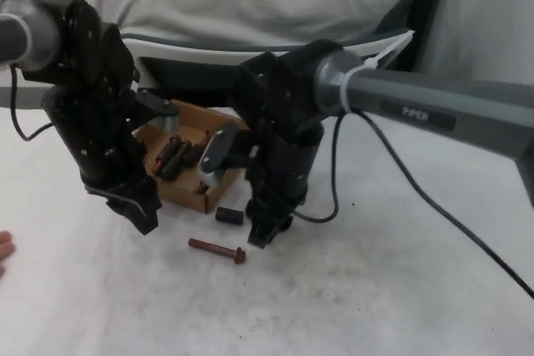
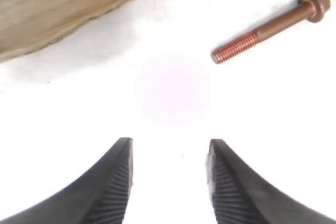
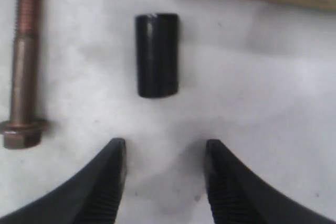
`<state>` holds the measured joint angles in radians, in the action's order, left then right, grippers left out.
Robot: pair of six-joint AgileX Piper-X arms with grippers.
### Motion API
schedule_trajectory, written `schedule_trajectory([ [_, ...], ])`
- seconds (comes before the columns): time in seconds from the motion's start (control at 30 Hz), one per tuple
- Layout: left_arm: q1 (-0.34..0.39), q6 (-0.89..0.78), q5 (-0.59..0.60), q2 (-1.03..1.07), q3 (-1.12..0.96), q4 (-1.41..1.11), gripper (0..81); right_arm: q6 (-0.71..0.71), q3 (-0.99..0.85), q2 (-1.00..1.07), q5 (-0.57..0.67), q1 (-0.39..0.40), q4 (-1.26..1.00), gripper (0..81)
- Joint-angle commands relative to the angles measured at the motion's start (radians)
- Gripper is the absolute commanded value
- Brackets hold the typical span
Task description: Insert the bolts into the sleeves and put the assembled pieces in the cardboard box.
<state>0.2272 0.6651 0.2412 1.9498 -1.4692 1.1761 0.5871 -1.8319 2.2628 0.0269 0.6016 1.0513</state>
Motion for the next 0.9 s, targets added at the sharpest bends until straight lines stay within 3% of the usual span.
schedule_trajectory([
  [0.0, 0.007, -0.005, 0.038, -0.037, -0.001, -0.002, 42.6, -0.05, -0.005, -0.037, -0.014, -0.05, 0.02, 44.7],
  [0.13, 0.021, -0.007, 0.152, -0.057, -0.001, -0.002, 42.6, -0.121, -0.005, -0.088, 0.027, -0.117, 0.062, 44.7],
  [0.3, 0.069, 0.025, 0.172, -0.063, -0.001, 0.003, 42.6, -0.175, -0.005, -0.148, 0.157, -0.196, 0.142, 40.8],
  [0.37, 0.097, 0.077, 0.172, -0.063, -0.001, 0.019, 42.6, -0.177, -0.005, -0.173, 0.182, -0.22, 0.171, 31.7],
  [0.5, 0.149, 0.129, 0.172, -0.063, -0.001, 0.015, 42.6, -0.175, -0.005, -0.216, 0.237, -0.256, 0.226, 0.1],
  [0.73, 0.221, 0.369, 0.172, -0.063, -0.001, 0.013, 42.6, -0.152, -0.005, -0.291, 0.415, -0.321, 0.343, 0.2],
  [0.87, 0.235, 0.384, 0.17, -0.063, -0.001, -0.001, 42.6, -0.143, -0.003, -0.344, 0.459, -0.37, 0.391, 0.2],
])
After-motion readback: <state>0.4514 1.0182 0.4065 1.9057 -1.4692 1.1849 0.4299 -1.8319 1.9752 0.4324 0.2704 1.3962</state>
